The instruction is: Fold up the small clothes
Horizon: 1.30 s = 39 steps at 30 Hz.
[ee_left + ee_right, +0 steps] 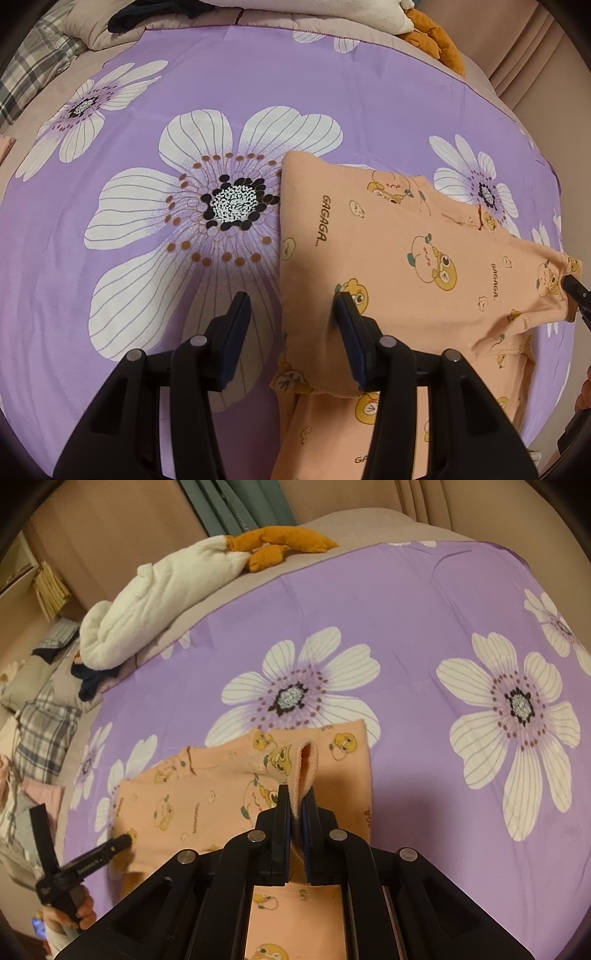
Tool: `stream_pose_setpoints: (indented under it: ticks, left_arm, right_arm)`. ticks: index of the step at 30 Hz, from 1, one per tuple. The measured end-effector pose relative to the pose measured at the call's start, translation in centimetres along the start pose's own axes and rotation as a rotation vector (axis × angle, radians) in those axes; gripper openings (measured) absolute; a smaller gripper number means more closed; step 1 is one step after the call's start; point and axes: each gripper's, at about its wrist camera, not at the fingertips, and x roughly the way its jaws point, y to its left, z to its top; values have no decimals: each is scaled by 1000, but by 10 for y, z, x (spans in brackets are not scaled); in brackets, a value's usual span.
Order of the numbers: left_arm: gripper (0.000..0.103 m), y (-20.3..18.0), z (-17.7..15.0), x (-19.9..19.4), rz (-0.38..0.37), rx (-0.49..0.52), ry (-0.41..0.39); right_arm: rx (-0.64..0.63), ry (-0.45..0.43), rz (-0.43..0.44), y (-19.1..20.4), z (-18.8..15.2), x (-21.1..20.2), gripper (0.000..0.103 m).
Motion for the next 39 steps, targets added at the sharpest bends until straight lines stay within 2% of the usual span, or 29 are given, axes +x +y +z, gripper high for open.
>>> stream_pose_setpoints:
  ticks: [39]
  left_arm:
    - [51, 5, -3, 8, -6, -28, 8]
  right_arm:
    - [19, 130, -128, -22, -24, 50, 6]
